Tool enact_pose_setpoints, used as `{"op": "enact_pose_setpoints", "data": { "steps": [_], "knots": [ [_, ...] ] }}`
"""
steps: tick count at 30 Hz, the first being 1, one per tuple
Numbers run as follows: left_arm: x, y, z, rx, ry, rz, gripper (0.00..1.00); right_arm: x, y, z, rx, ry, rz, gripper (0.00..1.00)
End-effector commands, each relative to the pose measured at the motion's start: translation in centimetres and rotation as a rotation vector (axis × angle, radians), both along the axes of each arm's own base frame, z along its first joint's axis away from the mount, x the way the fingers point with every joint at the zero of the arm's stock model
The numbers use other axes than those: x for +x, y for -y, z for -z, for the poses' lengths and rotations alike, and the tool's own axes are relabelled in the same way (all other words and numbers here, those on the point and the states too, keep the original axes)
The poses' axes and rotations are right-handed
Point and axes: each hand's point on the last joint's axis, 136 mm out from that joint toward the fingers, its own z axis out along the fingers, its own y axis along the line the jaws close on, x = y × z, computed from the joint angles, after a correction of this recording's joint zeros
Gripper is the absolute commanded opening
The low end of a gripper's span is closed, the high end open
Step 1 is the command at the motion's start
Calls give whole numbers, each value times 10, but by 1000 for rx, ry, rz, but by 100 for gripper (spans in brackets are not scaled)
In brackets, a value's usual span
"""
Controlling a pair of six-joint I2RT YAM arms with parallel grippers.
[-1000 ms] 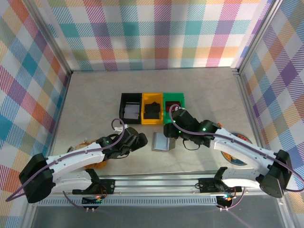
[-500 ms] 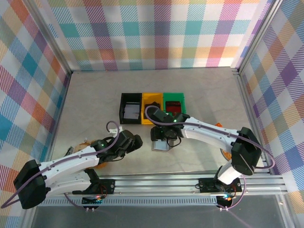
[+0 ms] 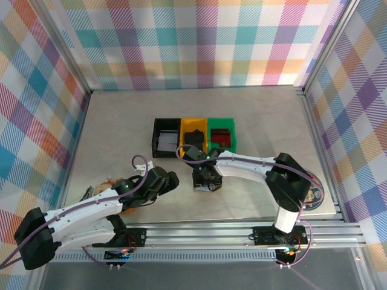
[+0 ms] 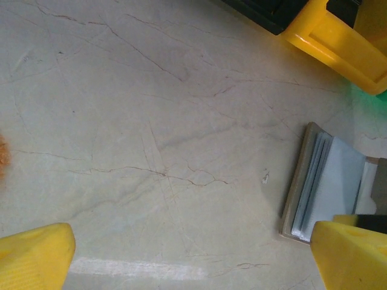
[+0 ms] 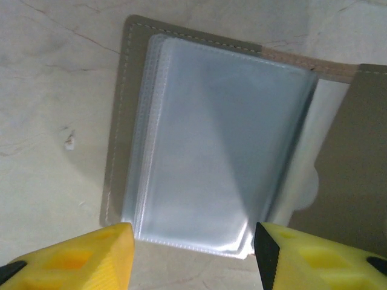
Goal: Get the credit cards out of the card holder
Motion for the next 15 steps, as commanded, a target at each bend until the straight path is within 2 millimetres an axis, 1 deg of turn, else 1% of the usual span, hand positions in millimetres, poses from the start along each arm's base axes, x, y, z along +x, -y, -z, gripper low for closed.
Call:
{"op": "enact_pose_setpoints", "data": {
  "steps": [1,3,5,7,11,13,15],
  "knots": [
    [-4,-7,9,47,-7,9,100,9,-3,0,-8,4,14,58],
    [-6,-8,12,45,-10,6,100,12,-2,1,1,-5,31,59],
    [-6,-7,16,39,-13,11,100,16,-1,0,-13,6,33,62],
    [-7,-6,19,49,-21,19,100,18,-2,0,-28,6,23,63],
    [-7,-3,24,73,-42,41,100,16,1,5,-49,-6,26,62],
    [-8,-4,27,86,-54,41,100,17,2,3,-37,0,29,61],
    [-7,-2,28,87,-59,45,100,17,7,-3,-28,21,36,59]
  ]
}}
